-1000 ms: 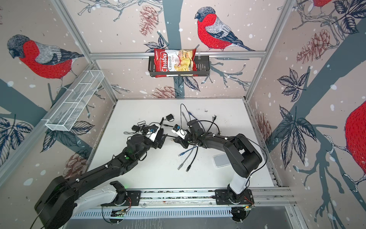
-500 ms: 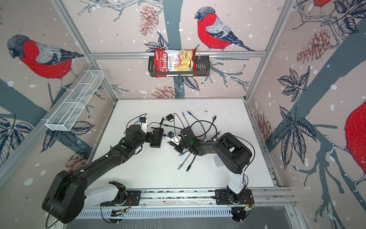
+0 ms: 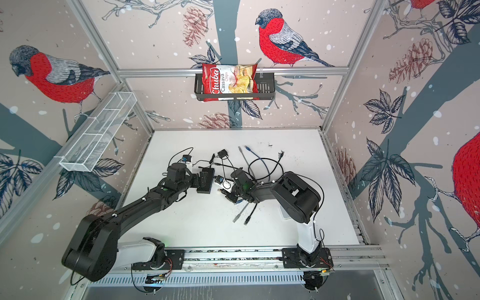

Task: Insert the plug into the switch port
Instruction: 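Carry the gold plug to the blue ports while the left gripper moves to the switch, then align the gold plug with a blue port while the left gripper braces the switch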

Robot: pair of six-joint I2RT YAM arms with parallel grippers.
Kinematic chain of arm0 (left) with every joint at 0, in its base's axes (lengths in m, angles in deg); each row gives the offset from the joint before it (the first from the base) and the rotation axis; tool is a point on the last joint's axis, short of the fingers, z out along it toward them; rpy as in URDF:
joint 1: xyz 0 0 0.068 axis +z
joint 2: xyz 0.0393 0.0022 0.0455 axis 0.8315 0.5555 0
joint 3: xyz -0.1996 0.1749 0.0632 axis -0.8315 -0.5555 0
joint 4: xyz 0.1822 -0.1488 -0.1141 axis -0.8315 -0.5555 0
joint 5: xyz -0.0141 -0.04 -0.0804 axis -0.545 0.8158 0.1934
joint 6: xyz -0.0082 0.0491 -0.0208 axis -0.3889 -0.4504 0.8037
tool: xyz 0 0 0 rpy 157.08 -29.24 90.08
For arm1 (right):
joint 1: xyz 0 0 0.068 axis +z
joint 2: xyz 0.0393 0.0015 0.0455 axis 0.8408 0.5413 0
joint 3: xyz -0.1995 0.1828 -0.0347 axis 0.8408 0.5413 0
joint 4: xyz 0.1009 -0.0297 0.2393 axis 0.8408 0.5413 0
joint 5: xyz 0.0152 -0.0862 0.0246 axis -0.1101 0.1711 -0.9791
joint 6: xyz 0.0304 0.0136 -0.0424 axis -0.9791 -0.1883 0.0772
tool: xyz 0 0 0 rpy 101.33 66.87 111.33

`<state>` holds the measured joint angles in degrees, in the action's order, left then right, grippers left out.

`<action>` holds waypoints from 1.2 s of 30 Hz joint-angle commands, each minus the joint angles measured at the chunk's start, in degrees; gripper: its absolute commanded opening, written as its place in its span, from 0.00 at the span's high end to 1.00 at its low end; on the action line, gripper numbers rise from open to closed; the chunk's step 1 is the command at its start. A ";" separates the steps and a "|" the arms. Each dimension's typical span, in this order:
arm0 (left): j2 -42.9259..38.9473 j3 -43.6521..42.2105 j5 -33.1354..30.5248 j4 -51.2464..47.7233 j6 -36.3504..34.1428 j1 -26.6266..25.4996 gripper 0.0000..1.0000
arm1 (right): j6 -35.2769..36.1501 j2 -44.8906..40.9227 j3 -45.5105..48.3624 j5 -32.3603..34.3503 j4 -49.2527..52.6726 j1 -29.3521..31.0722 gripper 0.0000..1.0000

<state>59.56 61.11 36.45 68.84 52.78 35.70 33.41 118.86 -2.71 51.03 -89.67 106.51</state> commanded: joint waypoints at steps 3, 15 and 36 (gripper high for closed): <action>-0.05 -0.31 0.91 0.61 0.29 0.34 0.08 | 2.41 0.83 -2.21 1.63 10.69 0.64 0.72; -0.34 -0.94 1.00 1.20 -0.38 0.60 0.08 | 5.32 1.56 -9.34 0.60 23.07 0.24 0.71; 0.46 -1.27 1.12 1.86 -0.93 0.61 0.09 | 0.11 2.12 -17.67 -17.89 33.24 -7.09 0.63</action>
<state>59.78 59.88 36.87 69.13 52.30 36.18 35.73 120.04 -19.28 34.46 -59.25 99.42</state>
